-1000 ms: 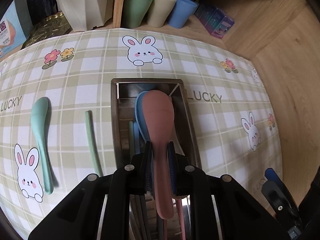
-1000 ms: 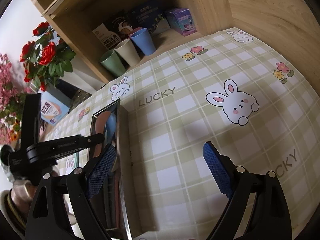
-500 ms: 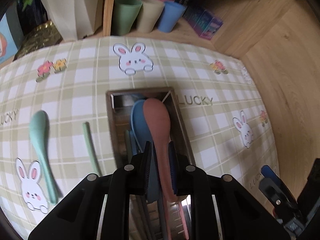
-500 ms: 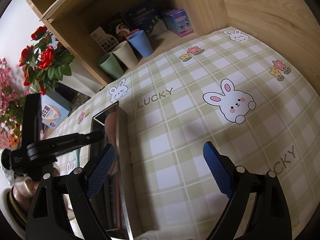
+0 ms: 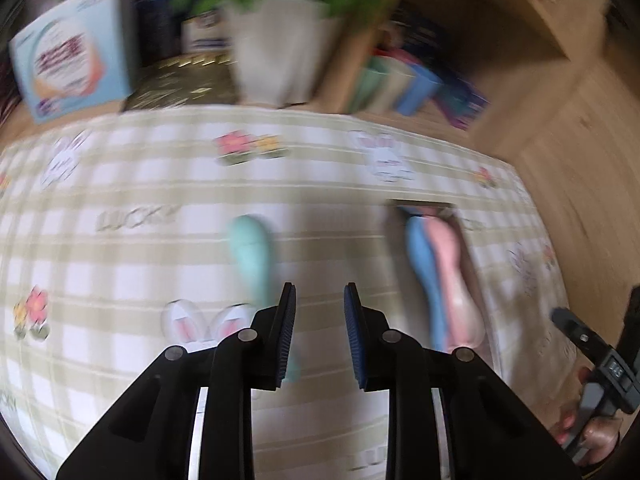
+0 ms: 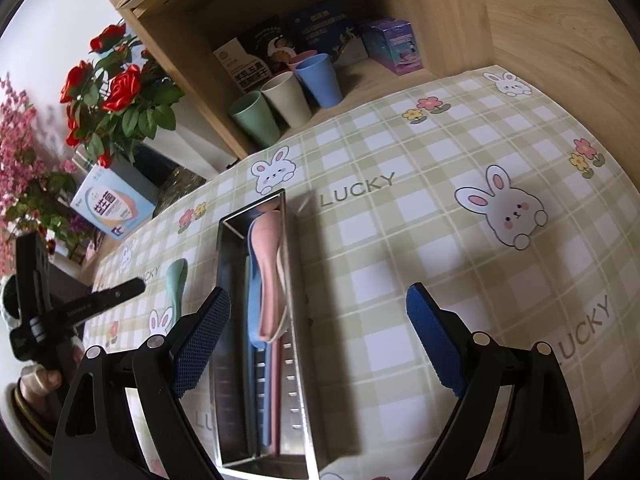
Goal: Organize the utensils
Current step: 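Reach the left tool to the teal spoon and close on its handle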
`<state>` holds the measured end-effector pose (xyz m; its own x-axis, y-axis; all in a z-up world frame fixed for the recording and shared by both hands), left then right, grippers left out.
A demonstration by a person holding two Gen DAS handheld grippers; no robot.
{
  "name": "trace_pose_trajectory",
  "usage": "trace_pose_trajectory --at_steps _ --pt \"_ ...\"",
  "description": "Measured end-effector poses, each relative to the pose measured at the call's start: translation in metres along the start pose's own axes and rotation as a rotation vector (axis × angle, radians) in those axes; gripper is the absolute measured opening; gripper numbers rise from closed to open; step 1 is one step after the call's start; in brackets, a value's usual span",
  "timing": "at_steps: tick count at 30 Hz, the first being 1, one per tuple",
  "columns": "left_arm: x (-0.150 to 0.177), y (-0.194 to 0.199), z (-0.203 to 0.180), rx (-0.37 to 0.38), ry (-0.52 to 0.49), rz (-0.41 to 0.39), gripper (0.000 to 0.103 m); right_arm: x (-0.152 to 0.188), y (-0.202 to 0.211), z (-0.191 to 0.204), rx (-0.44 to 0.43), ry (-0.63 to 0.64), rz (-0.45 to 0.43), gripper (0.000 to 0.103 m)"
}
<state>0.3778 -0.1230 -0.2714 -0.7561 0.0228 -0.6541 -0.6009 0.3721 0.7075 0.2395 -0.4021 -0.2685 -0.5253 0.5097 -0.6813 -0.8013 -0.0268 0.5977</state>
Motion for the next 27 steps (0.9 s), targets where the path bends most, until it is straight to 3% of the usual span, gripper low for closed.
trace_pose_trajectory --at_steps 3,7,20,27 --pt "0.005 -0.006 0.027 -0.061 0.04 0.0 0.024 0.002 -0.002 0.001 0.015 0.0 0.004 0.087" --pt "0.014 -0.017 0.036 -0.072 0.036 0.019 0.024 0.006 -0.008 -0.002 0.029 -0.007 0.033 0.087" --pt "0.027 -0.058 0.025 -0.111 -0.022 0.042 0.024 0.007 -0.016 -0.015 0.052 -0.043 0.051 0.087" --pt "0.026 -0.061 0.021 -0.137 -0.084 -0.01 0.024 0.011 -0.021 -0.014 0.049 -0.042 0.073 0.087"
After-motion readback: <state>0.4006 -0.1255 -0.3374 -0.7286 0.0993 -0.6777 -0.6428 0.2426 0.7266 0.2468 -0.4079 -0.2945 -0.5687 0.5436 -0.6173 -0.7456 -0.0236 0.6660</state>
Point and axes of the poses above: each gripper's, at about its wrist camera, not at the fingertips, and y roughly against the way its jaws point, z to its left, x to its underside, the point moved 3 cm from there along -y, roughly the way its jaws point, and after that the axes turned 14 degrees about -z, right-handed, at the moved point
